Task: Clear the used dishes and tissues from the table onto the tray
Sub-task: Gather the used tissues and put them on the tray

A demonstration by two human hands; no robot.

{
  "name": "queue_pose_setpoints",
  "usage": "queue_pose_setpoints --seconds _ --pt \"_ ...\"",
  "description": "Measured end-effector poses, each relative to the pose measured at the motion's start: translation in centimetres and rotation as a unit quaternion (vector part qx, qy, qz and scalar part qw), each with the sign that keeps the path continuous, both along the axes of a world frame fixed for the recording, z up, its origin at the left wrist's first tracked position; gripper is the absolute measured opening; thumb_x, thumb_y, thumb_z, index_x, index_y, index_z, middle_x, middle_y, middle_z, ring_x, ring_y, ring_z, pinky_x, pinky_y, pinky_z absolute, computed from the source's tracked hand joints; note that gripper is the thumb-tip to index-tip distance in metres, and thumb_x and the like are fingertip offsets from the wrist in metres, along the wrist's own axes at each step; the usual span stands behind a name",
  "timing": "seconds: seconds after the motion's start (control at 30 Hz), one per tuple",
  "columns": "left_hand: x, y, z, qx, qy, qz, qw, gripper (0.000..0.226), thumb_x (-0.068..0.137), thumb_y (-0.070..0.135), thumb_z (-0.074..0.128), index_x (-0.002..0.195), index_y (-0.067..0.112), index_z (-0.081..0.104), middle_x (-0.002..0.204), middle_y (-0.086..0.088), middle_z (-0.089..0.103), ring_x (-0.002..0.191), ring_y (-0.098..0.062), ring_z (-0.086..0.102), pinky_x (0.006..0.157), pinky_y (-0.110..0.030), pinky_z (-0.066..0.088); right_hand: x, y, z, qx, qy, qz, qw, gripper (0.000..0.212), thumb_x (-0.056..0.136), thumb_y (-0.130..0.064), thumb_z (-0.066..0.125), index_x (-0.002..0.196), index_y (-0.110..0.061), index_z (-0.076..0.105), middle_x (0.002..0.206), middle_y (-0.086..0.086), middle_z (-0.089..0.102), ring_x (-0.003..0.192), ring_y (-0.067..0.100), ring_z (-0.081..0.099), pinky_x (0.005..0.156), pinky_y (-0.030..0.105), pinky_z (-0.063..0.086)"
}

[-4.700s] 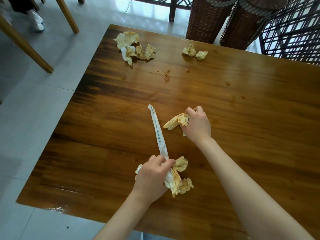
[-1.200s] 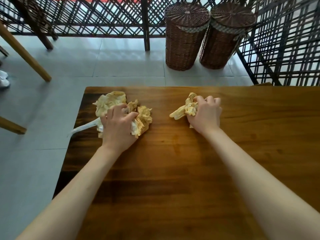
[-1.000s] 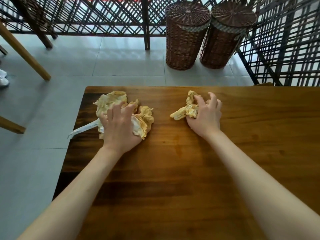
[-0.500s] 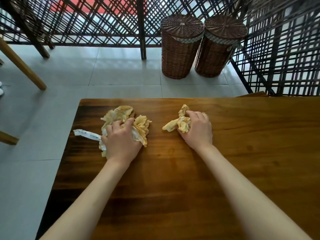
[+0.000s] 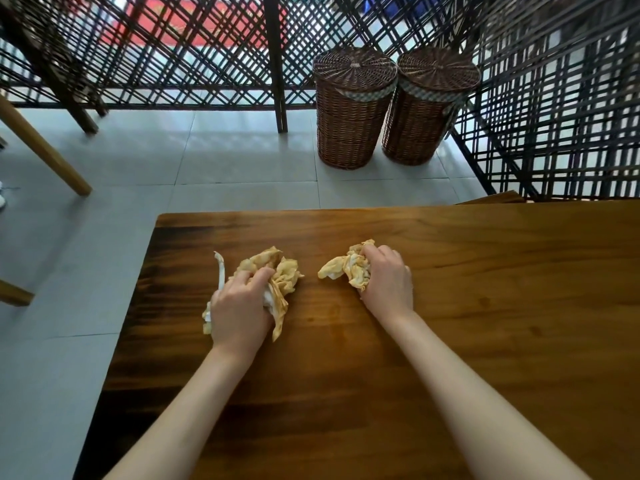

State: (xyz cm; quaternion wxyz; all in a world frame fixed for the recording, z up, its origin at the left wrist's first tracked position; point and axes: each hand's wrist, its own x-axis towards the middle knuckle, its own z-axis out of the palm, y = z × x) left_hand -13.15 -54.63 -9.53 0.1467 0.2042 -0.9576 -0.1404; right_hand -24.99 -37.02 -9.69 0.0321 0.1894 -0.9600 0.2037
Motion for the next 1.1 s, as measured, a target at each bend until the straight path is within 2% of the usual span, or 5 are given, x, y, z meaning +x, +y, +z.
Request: queue_pose_setpoints --seconds 0.17,0.37,0.5,0.8,1.1 --pt "2.0 1.1 0.8 0.028 0.032 -0.011 0.999 0.031 0.075 0.002 0.074 0.104 0.009 0.071 0.091 -0.013 0.072 0.073 -0.03 0.069 0.062 -0.043 0.058 2.0 1.7 1.1 -0.057 -0.016 -0.016 0.998 0.027 0.076 -0.008 0.072 0.099 -0.014 0.06 0.091 0.001 0.059 0.089 0.018 0.054 0.075 0.033 0.048" --pt "5.0 3.7 1.4 0.055 0.026 -0.029 0.998 0.038 0.069 0.003 0.081 0.104 0.012 0.07 0.083 -0.009 0.07 0.068 -0.024 0.067 0.059 -0.038 0.058 5.0 5.2 2.6 -0.097 -0.037 -0.034 0.994 0.017 0.077 -0.009 0.069 0.091 -0.014 0.061 0.083 -0.002 0.057 0.079 0.015 0.053 0.064 0.025 0.043" --pt "7.3 6.2 2.6 0.047 0.034 -0.034 0.998 0.044 0.061 -0.001 0.085 0.101 0.013 0.071 0.082 -0.008 0.071 0.067 -0.023 0.068 0.058 -0.035 0.057 8.0 8.1 3.7 -0.107 -0.06 -0.051 0.991 0.023 0.076 -0.006 0.071 0.095 -0.014 0.062 0.087 -0.003 0.059 0.082 0.013 0.054 0.067 0.025 0.048" --pt "11.7 15.2 5.9 0.062 0.024 -0.077 0.995 0.05 0.048 -0.002 0.09 0.09 0.017 0.073 0.073 -0.004 0.069 0.058 -0.021 0.066 0.051 -0.03 0.054 13.3 14.9 6.1 -0.116 -0.096 -0.058 0.987 0.028 0.075 -0.005 0.071 0.099 -0.016 0.063 0.086 -0.008 0.055 0.085 0.012 0.056 0.068 0.02 0.043" --pt "16.8 23.4 5.2 0.105 -0.004 -0.102 0.989 0.052 0.043 0.0 0.093 0.089 0.017 0.075 0.072 -0.003 0.068 0.057 -0.018 0.064 0.049 -0.031 0.055 16.3 20.4 6.3 -0.089 -0.123 -0.027 0.988 0.037 0.071 -0.006 0.077 0.102 -0.018 0.061 0.094 -0.006 0.059 0.091 0.011 0.055 0.073 0.017 0.043"
